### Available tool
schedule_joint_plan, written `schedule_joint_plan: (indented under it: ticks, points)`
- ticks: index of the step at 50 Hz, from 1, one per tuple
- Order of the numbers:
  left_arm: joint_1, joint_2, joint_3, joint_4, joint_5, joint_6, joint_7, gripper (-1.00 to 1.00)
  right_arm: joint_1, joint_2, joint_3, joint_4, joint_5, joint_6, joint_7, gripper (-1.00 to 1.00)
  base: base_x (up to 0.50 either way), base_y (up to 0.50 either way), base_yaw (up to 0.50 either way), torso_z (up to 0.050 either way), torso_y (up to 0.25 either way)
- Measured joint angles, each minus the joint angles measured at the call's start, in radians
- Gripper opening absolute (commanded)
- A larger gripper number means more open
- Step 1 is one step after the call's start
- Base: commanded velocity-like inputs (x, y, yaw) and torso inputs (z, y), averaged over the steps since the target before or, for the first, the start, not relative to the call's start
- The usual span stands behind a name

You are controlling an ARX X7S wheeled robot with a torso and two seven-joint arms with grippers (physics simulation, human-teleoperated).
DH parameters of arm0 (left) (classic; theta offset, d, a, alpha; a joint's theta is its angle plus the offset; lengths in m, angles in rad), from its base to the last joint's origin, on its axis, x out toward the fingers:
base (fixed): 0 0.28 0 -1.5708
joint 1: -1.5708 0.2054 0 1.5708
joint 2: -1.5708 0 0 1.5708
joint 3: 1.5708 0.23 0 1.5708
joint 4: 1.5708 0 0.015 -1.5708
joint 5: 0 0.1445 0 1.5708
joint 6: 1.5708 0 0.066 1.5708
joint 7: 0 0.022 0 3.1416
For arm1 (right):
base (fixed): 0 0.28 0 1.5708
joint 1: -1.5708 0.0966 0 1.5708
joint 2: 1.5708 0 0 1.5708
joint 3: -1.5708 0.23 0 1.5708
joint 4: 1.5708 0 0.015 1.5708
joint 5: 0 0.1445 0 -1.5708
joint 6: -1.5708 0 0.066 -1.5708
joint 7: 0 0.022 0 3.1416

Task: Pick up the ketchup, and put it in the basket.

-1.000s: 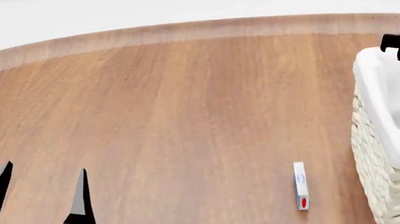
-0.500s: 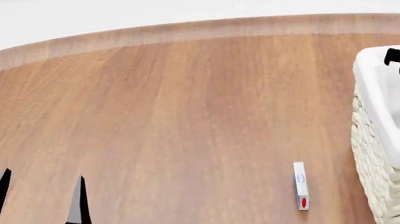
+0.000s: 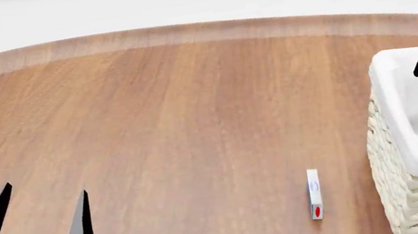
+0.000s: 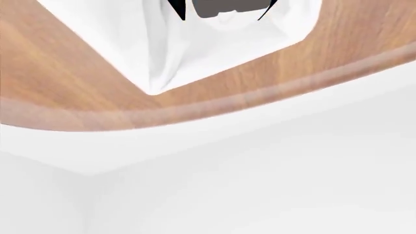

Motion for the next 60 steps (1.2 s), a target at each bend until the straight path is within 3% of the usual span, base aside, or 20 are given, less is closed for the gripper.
schedule_joint_plan:
  ticks: [14,15,47,60]
  points:
    - [0.012,-0.003,0.001,-0.007,-0.006,0.009,0.002,1.00,-0.015,-0.009,0.035,0.000,-0.043,0.010,-0.008,-1.00,0.00,0.00,0.00,0.000,0.001]
    - [0.012,-0.003,0.002,-0.008,-0.006,0.010,0.002,1.00,-0.015,-0.010,0.037,0.000,-0.044,0.010,-0.010,1.00,0.00,0.00,0.00,0.000,0.000]
    - [0.013,-0.002,-0.010,-0.017,-0.016,0.014,-0.024,1.00,-0.036,-0.039,0.062,-0.018,-0.075,-0.067,-0.068,1.00,0.00,0.00,0.00,0.000,0.000]
    - [-0.004,0.001,-0.036,0.009,-0.016,-0.019,-0.083,1.00,-0.315,-0.140,0.085,-0.561,-0.050,0.046,-0.064,1.00,0.00,0.00,0.00,0.000,0.000]
